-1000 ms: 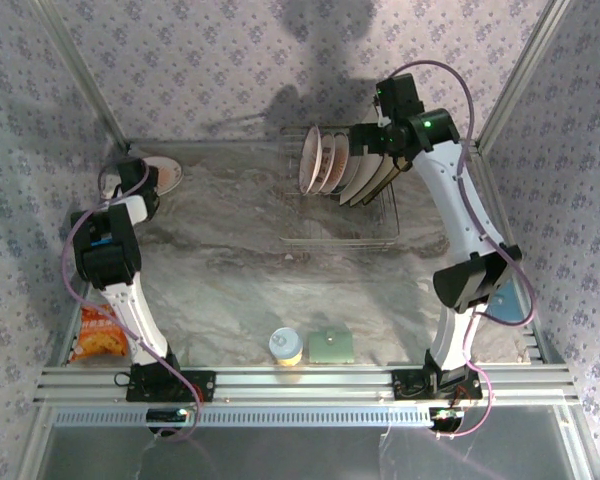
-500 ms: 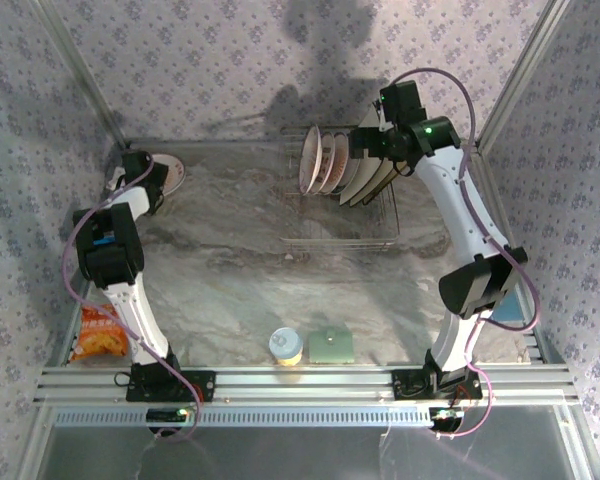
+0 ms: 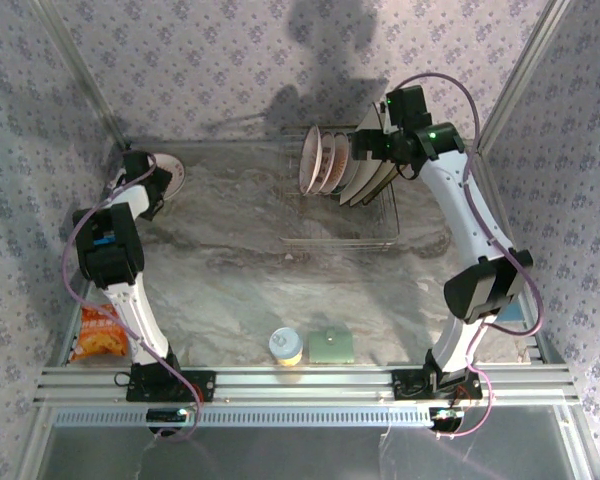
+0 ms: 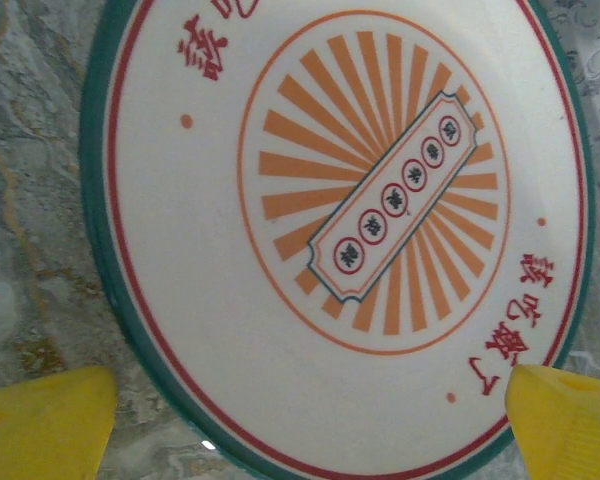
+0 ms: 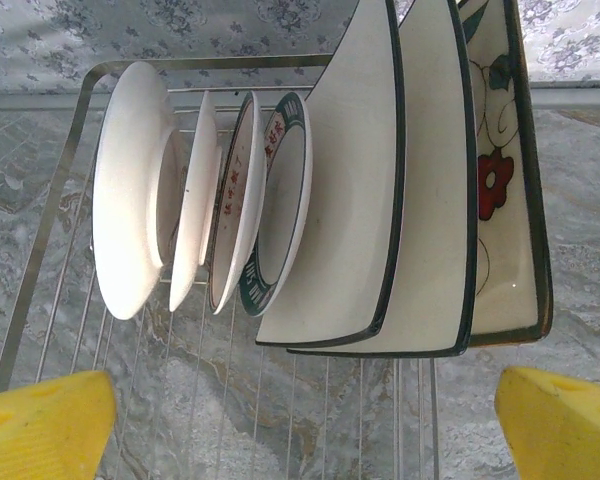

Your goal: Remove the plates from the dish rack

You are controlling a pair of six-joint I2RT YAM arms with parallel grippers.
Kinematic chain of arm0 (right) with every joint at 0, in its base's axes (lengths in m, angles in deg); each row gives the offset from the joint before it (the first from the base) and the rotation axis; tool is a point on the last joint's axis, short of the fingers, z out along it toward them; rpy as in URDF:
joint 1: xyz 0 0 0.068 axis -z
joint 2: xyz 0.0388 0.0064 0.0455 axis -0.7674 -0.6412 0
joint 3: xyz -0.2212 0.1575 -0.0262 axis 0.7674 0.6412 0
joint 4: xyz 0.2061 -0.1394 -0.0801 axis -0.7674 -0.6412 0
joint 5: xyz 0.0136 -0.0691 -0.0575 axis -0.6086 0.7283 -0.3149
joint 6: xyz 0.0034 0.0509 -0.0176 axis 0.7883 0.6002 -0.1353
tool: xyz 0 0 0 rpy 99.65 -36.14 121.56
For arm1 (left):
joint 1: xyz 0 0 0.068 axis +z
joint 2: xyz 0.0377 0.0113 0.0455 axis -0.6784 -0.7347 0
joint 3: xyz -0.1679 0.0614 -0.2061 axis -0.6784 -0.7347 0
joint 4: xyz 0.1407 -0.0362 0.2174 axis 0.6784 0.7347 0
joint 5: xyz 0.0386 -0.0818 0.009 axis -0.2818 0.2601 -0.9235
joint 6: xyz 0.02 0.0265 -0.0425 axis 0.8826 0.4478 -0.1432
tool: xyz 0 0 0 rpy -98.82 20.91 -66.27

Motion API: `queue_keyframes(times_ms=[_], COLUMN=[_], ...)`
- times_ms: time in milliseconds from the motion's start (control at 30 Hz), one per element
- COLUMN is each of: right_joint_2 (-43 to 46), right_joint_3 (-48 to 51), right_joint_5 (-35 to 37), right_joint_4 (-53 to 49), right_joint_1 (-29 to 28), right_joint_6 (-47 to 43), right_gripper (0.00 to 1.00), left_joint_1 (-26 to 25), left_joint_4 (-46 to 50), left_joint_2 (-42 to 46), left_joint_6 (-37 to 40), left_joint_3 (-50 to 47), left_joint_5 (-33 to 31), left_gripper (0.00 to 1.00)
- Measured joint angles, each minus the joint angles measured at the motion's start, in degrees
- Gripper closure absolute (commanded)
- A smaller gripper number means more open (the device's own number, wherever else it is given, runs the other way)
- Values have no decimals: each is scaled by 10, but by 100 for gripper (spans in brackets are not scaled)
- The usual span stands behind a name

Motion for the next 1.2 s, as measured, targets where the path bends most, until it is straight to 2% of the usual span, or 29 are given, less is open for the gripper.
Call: queue_keyframes(times_ms=[267, 600, 733, 967, 1200], right_joint_2=[2, -21, -59, -148, -230], right_joint_3=[7, -99, -170, -281, -349], right_joint_5=[-1, 47, 91, 145, 145], right_joint_4=[7, -28, -54, -99, -113], right_joint_1=[2, -26, -57, -107, -136], right_joint_6=[0, -5, -7, -5, 2], right_gripper=[0, 0, 0, 0, 0], left_joint_1=[-20, -94, -132, -192, -201], left_joint_4=[62, 130, 193, 342, 431], left_joint_2=[44, 208, 263, 264, 233], left_joint_6=[80, 263, 339, 437, 476], left_joint_3=[2, 2, 37, 171, 252], left_joint_5=[-59, -169, -160, -117, -92], left_gripper=[1, 1, 1, 1, 1])
